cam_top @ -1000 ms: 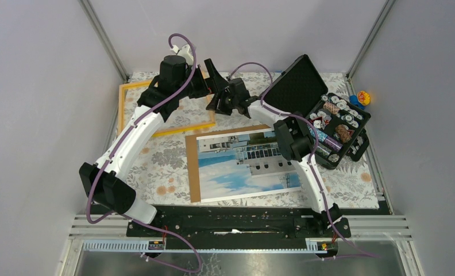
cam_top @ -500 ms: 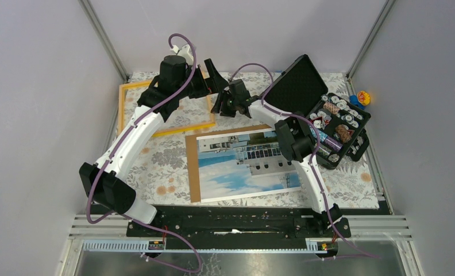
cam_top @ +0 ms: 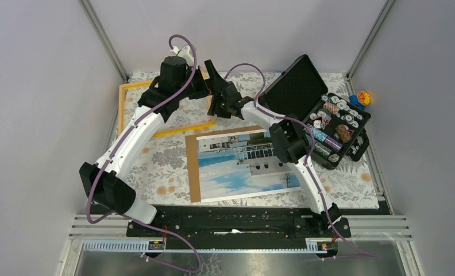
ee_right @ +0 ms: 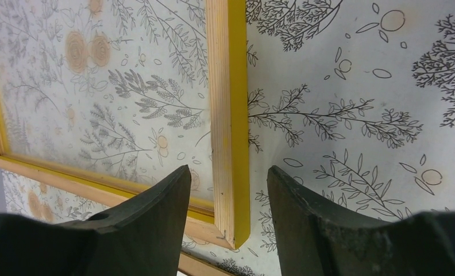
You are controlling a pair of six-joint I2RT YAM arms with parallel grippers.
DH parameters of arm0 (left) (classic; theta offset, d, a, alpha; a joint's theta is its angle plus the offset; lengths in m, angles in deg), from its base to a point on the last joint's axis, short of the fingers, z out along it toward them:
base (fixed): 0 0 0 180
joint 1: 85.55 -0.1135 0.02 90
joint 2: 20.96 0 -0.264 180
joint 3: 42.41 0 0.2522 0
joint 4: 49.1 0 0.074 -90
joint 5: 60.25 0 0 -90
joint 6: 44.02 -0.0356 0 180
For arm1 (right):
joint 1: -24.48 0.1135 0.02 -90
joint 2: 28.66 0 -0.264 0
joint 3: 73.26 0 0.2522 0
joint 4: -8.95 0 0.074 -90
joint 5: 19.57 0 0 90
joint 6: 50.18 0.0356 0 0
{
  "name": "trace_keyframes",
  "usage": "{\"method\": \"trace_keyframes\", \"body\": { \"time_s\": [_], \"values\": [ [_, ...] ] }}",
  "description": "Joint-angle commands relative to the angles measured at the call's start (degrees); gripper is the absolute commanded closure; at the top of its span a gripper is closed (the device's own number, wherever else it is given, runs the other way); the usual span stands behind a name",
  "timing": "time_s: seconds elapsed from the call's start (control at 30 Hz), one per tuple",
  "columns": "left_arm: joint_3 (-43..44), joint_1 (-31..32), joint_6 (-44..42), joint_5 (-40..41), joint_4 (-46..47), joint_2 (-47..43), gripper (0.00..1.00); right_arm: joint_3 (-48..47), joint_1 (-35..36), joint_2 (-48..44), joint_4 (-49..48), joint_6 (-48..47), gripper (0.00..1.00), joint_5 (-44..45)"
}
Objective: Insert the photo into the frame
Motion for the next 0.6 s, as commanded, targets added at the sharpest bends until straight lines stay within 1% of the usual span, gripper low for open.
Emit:
{"method": "trace_keyframes", "body": {
  "time_s": [0.0,0.03,0.1,0.27,0.37,0.5,0.57],
  "values": [
    [0.1,-0.3,-0.6,1.7,3.5,-2.3,0.01,-1.0,1.5,1.1,3.3,-1.8,0.41,4.8],
    [0.2,-0.3,-0.9,2.1,3.3,-2.3,0.01,-0.3,1.8,0.7,3.5,-2.5,0.41,8.3],
    [0.1,-0.3,-0.9,2.8,3.2,-2.8,0.01,-0.3,2.4,0.5,5.0,-4.0,0.43,12.0],
    [-0.4,-0.5,-0.9,4.8,3.1,-3.6,0.01,-1.0,2.5,0.7,7.4,-6.6,0.46,16.0],
    [-0.6,-0.5,-0.9,5.3,3.2,-4.2,0.01,-1.6,2.6,0.8,8.4,-7.6,0.5,16.9],
    [-0.7,-0.6,-1.0,6.0,3.2,-4.6,0.01,-1.3,2.6,0.6,8.5,-7.2,0.54,17.4],
    [-0.7,-0.6,-1.0,5.9,3.2,-4.8,0.01,0.4,2.6,0.2,7.9,-5.6,0.59,17.5]
  ]
}}
